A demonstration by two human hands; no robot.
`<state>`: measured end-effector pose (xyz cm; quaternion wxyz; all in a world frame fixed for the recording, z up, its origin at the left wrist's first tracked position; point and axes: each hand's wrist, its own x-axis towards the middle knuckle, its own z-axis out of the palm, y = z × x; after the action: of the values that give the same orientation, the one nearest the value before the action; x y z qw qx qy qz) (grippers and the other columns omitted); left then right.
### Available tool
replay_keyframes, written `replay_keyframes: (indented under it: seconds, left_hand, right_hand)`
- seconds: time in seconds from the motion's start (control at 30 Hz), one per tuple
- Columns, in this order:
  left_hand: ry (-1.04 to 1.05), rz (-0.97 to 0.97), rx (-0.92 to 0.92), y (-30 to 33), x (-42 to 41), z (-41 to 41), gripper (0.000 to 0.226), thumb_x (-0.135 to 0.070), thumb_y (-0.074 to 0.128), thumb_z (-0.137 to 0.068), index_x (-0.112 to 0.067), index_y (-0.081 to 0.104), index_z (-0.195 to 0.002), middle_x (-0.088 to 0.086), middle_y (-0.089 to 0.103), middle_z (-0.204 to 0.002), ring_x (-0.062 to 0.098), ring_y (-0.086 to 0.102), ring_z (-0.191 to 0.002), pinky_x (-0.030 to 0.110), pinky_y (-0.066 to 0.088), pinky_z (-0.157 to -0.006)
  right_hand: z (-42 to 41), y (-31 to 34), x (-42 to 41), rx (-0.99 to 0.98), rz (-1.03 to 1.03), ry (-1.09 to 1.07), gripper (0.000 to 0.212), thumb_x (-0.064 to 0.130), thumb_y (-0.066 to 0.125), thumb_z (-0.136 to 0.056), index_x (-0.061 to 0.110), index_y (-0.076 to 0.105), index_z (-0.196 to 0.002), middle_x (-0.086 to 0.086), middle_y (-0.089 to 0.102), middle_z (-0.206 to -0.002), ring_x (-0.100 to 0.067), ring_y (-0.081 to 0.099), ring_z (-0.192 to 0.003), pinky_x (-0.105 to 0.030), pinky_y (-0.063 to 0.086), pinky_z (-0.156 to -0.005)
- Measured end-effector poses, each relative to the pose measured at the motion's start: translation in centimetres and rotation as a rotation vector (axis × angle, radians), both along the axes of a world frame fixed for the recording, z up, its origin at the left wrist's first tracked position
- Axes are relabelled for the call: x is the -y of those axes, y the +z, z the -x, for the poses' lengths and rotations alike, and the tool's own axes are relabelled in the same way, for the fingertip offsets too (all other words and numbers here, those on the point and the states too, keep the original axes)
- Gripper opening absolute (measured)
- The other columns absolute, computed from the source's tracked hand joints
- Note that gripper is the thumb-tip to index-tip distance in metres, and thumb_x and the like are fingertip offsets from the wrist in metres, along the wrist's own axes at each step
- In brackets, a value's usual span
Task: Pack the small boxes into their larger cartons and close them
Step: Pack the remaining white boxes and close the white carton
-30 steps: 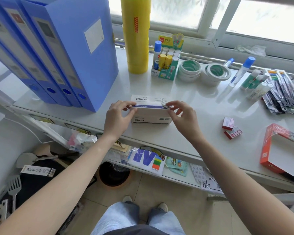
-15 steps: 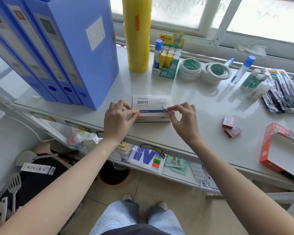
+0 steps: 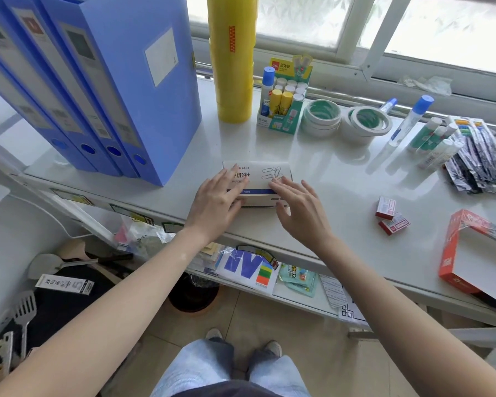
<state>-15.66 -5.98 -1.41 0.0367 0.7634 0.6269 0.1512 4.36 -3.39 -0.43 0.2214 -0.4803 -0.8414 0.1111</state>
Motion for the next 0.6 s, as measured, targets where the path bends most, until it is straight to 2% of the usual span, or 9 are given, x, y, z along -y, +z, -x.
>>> replay_keyframes:
  seconds: [0.07, 0.13, 0.2, 0.23, 0.3, 0.4, 0.43, 0.53, 0.6]
  left_hand:
    - [0.087, 0.048, 0.179, 0.2, 0.4, -0.4, 0.075, -0.032, 0.055, -0.091, -0.014, 0.013, -0.150, 0.012, 0.009, -0.160, 0.026, 0.015, -0.146, 0.043, 0.021, -0.118]
    - [0.239, 0.161, 0.470, 0.6, 0.9, -1.0, 0.091, -0.035, 0.063, -0.085, -0.012, 0.003, -0.150, 0.010, 0.009, -0.159, 0.021, 0.010, -0.147, 0.036, 0.017, -0.118]
    - [0.301, 0.271, 0.695, 0.4, 0.8, -1.2, 0.086, -0.037, 0.068, -0.080, -0.018, 0.017, -0.146, 0.004, 0.030, -0.149, 0.018, 0.026, -0.141, 0.030, 0.025, -0.113]
    - [0.301, 0.299, 0.759, 0.3, 0.7, -1.2, 0.079, -0.040, 0.070, -0.076, -0.022, 0.028, -0.141, 0.002, 0.040, -0.141, 0.017, 0.037, -0.134, 0.031, 0.032, -0.110]
    - [0.304, 0.325, 0.850, 0.3, 0.1, -1.1, 0.071, -0.046, 0.070, -0.068, -0.026, 0.041, -0.130, -0.001, 0.051, -0.130, 0.014, 0.049, -0.122, 0.037, 0.041, -0.106]
    - [0.325, 0.335, 0.955, 1.0, -1.2, -0.4, 0.064, -0.043, 0.069, -0.067, -0.026, 0.047, -0.124, -0.001, 0.055, -0.128, 0.014, 0.053, -0.117, 0.036, 0.044, -0.103]
    - [0.328, 0.335, 0.976, 1.2, -1.8, 0.0, 0.060, -0.040, 0.070, -0.068, -0.026, 0.048, -0.122, 0.000, 0.056, -0.127, 0.015, 0.054, -0.116, 0.035, 0.045, -0.102]
    - [0.332, 0.308, 0.996, 1.5, -3.7, 1.8, 0.054, -0.034, 0.071, -0.070, -0.023, 0.051, -0.119, 0.002, 0.059, -0.125, 0.016, 0.056, -0.115, 0.031, 0.045, -0.098]
    - [0.339, 0.293, 0.984, 1.7, -4.8, 2.9, 0.051, -0.028, 0.072, -0.075, -0.019, 0.052, -0.121, 0.000, 0.061, -0.122, 0.015, 0.057, -0.112, 0.027, 0.045, -0.094]
  right_hand:
    - [-0.1, 0.3, 0.0, -0.096, 0.048, -0.013, 0.060, 0.006, 0.054, -0.084, 0.012, 0.037, -0.142, -0.010, 0.038, -0.150, -0.024, 0.032, -0.141, -0.037, 0.025, -0.116]
    - [-0.1, 0.6, -0.1, -0.209, 0.207, -0.107, 0.075, 0.012, 0.060, -0.083, 0.009, 0.020, -0.147, -0.011, 0.023, -0.156, -0.024, 0.021, -0.144, -0.032, 0.019, -0.117]
    - [0.0, 1.0, -0.3, -0.336, 0.471, -0.193, 0.081, 0.016, 0.063, -0.083, 0.008, 0.014, -0.147, -0.009, 0.026, -0.155, -0.021, 0.022, -0.144, -0.033, 0.022, -0.118]
    - [0.1, 1.2, -0.4, -0.425, 0.590, -0.201, 0.075, 0.016, 0.063, -0.083, 0.011, 0.021, -0.145, -0.007, 0.037, -0.149, -0.021, 0.032, -0.139, -0.033, 0.028, -0.114]
    - [0.6, 1.5, -0.6, -0.558, 0.697, -0.191, 0.055, 0.010, 0.062, -0.082, 0.021, 0.038, -0.130, -0.002, 0.057, -0.129, -0.016, 0.053, -0.116, -0.029, 0.041, -0.101]
    - [1.8, 1.8, -1.3, -0.620, 0.701, -0.208, 0.044, 0.007, 0.061, -0.080, 0.024, 0.044, -0.117, 0.000, 0.062, -0.114, -0.002, 0.057, -0.093, -0.022, 0.046, -0.085]
    - [2.4, 1.8, -1.6, -0.633, 0.696, -0.206, 0.045, 0.005, 0.061, -0.080, 0.021, 0.045, -0.119, 0.001, 0.061, -0.113, 0.000, 0.057, -0.092, -0.021, 0.045, -0.083]
    - [4.4, 2.0, -2.6, -0.684, 0.703, -0.205, 0.049, 0.000, 0.060, -0.078, 0.014, 0.044, -0.123, -0.003, 0.060, -0.115, -0.010, 0.058, -0.098, -0.020, 0.046, -0.084]
    - [5.8, 1.9, -3.3, -0.692, 0.714, -0.214, 0.051, 0.001, 0.060, -0.078, 0.014, 0.043, -0.124, -0.006, 0.060, -0.119, -0.015, 0.059, -0.104, -0.026, 0.047, -0.090]
